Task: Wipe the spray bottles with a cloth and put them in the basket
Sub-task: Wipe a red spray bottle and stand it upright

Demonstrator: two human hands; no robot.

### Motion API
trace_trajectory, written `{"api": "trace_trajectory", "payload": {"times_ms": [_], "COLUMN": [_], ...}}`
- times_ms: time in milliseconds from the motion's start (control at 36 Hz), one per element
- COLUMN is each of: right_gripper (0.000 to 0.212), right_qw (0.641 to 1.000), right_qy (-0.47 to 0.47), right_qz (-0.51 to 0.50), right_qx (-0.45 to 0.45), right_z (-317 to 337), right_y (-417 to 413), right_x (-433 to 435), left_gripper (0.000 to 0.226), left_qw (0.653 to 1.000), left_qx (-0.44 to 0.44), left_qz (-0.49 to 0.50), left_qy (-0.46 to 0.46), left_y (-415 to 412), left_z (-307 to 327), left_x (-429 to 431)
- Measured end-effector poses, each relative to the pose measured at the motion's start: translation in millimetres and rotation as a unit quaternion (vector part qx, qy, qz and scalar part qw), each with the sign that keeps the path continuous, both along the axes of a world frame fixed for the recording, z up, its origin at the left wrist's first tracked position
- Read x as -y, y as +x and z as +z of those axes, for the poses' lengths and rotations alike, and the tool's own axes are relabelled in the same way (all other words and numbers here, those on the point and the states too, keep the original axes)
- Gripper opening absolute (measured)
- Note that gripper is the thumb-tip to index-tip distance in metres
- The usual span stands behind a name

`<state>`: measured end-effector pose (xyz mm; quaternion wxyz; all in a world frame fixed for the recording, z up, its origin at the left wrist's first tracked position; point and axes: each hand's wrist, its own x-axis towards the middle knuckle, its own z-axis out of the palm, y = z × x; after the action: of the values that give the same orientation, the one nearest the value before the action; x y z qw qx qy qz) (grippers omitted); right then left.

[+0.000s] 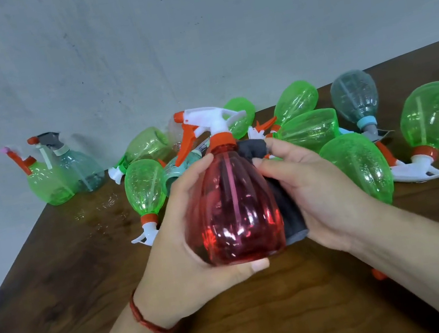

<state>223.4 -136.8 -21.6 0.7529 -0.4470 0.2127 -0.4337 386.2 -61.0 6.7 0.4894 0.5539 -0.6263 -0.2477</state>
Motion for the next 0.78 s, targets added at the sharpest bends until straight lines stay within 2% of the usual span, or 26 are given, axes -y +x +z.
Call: {"api": "trace_trajectory", "payload": {"times_ms": [28, 56, 83, 111, 139, 194, 222, 250, 306, 333, 361, 389, 417, 444, 500, 583, 667, 722, 778], "right_gripper": [0.026, 0.025, 0.025, 0.025, 0.026, 0.027, 0.028, 0.029, 0.031, 0.032, 0.033, 0.034, 0.035, 0.036, 0.037, 0.034, 0.035, 0.038, 0.039], "right_qw": [1.0, 1.0, 0.999, 0.998, 0.997, 0.994, 0.992, 0.988, 0.976, 0.969, 0.963, 0.956, 0.944, 0.928, 0.891, 0.833, 0.792, 0.777, 0.788], "right_qy": [-0.01, -0.021, -0.032, -0.044, -0.057, -0.085, -0.102, -0.123, -0.173, -0.194, -0.211, -0.23, -0.255, -0.286, -0.348, -0.435, -0.496, -0.513, -0.498], "right_qz": [-0.006, -0.014, -0.023, -0.033, -0.044, -0.065, -0.075, -0.088, -0.122, -0.138, -0.152, -0.166, -0.183, -0.202, -0.237, -0.269, -0.276, -0.278, -0.273], "right_qx": [0.002, 0.0, -0.005, -0.011, -0.018, -0.026, -0.027, -0.032, -0.051, -0.059, -0.066, -0.077, -0.098, -0.124, -0.17, -0.209, -0.224, -0.234, -0.236], "right_z": [-0.3, -0.6, -0.6, -0.9, -1.1, -1.3, -1.5, -1.5, -1.2, -0.9, 0.2, 0.7, 1.2, 1.3, 0.5, 0.4, -1.8, -3.5, -4.1], "right_y": [0.0, 0.1, -0.2, -0.4, -0.9, -1.3, -1.1, -1.2, -1.7, -2.3, -3.4, -4.1, -5.2, -5.9, -6.9, -8.1, -8.1, -7.1, -6.3], "right_x": [0.2, 0.3, 0.2, 0.4, 0.4, 0.8, 1.0, 1.1, 0.9, 0.6, -0.3, -1.1, -1.8, -2.4, -2.6, -1.6, -2.3, -2.5, 0.3], "left_gripper": [0.098, 0.062, 0.025, 0.02, 0.029, 0.091, 0.112, 0.119, 0.113, 0.107, 0.105, 0.107, 0.11, 0.114, 0.12, 0.115, 0.111, 0.108, 0.107], "left_qw": [0.995, 0.986, 0.986, 0.993, 0.99, 0.982, 0.986, 0.989, 0.993, 0.989, 0.987, 0.993, 0.987, 0.987, 0.986, 0.979, 0.964, 0.955, 0.955], "left_qx": [0.086, 0.143, 0.162, 0.116, 0.136, 0.132, 0.087, 0.028, 0.022, 0.004, -0.057, -0.036, 0.033, 0.087, 0.129, 0.175, 0.241, 0.271, 0.269], "left_qz": [-0.01, -0.034, -0.017, -0.005, -0.039, -0.096, -0.12, -0.137, -0.119, -0.144, -0.143, -0.104, -0.154, -0.133, -0.087, -0.064, -0.058, -0.061, -0.059], "left_qy": [-0.043, -0.074, -0.045, -0.005, -0.02, -0.094, -0.076, -0.046, -0.017, 0.023, 0.054, 0.051, 0.027, 0.005, -0.058, -0.084, -0.094, -0.106, -0.109], "left_y": [3.8, 7.8, 7.0, 2.3, 1.6, 8.4, 16.0, 20.4, 26.1, 30.1, 40.7, 41.9, 38.9, 34.3, 31.0, 35.3, 34.8, 33.5, 34.0], "left_z": [-15.9, -12.0, -10.1, -3.7, -3.7, -14.9, -28.1, -27.5, -18.7, -13.2, -13.4, -14.0, -20.6, -17.7, -24.6, -29.4, -29.2, -31.3, -34.1], "left_x": [3.3, 10.3, -1.2, -5.1, -3.6, -14.4, -16.1, -11.6, 2.2, 12.5, 29.2, 25.6, 9.9, 2.4, -9.9, -4.5, -0.5, -1.0, 0.5]}}
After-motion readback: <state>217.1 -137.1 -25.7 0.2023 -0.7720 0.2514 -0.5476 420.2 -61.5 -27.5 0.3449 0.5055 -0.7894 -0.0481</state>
